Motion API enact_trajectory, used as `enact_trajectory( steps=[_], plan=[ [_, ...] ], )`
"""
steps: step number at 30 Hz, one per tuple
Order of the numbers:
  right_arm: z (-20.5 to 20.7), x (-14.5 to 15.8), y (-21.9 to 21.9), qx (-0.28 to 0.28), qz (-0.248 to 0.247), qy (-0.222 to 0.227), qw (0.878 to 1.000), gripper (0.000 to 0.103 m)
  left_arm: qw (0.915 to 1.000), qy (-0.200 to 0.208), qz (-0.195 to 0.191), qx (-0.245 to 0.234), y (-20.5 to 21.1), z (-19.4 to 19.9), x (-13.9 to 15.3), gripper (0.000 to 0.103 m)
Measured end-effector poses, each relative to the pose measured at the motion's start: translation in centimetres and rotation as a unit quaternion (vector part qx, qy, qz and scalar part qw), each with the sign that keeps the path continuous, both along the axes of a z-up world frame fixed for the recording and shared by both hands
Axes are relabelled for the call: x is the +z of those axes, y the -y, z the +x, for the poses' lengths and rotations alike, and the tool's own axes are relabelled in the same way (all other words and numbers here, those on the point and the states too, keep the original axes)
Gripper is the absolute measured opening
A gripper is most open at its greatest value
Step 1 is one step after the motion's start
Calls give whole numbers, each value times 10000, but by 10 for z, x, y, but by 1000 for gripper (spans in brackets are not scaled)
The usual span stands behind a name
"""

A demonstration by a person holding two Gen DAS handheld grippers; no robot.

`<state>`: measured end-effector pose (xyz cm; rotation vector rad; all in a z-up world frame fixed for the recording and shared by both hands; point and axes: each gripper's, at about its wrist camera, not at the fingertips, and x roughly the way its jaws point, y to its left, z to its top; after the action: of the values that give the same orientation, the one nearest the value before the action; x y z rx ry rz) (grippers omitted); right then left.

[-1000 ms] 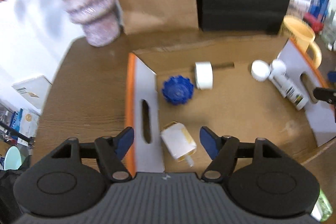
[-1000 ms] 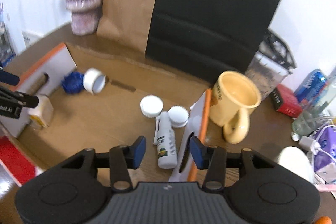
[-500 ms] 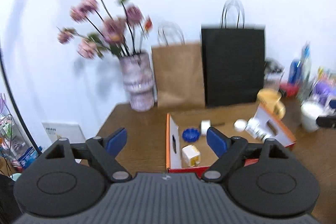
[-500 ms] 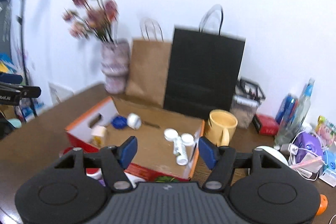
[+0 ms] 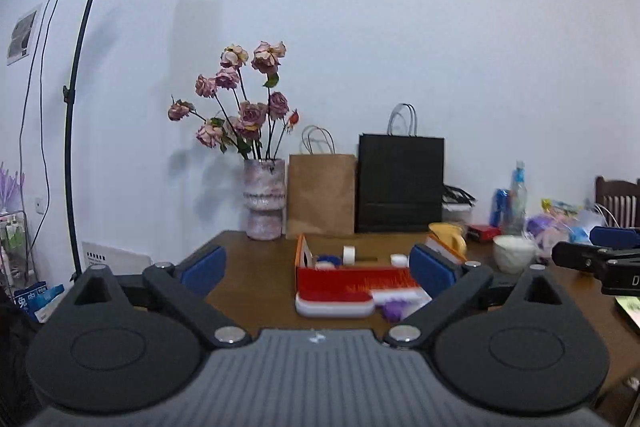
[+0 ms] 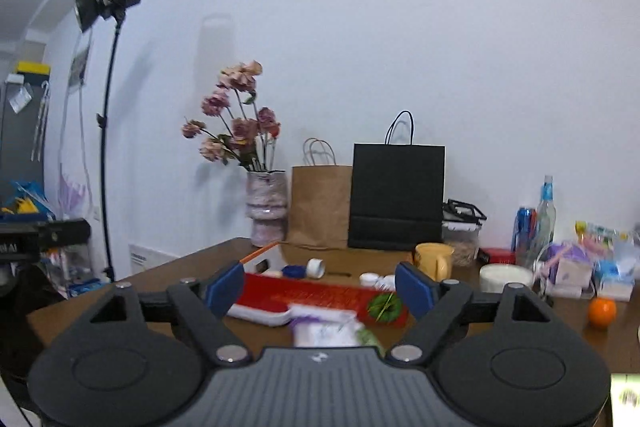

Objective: Organize rigid objects
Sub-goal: 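Withdraw both tools from the box back toward the items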

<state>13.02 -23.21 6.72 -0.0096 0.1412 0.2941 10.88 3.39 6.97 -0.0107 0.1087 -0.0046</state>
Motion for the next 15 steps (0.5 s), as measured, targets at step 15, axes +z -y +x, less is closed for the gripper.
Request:
enact_trajectory(
  steps=[15],
  plan=[
    [-41, -51, -15, 40, -278, -179, 9994, 87, 9987, -99, 460, -204, 13, -27, -40, 103]
  ],
)
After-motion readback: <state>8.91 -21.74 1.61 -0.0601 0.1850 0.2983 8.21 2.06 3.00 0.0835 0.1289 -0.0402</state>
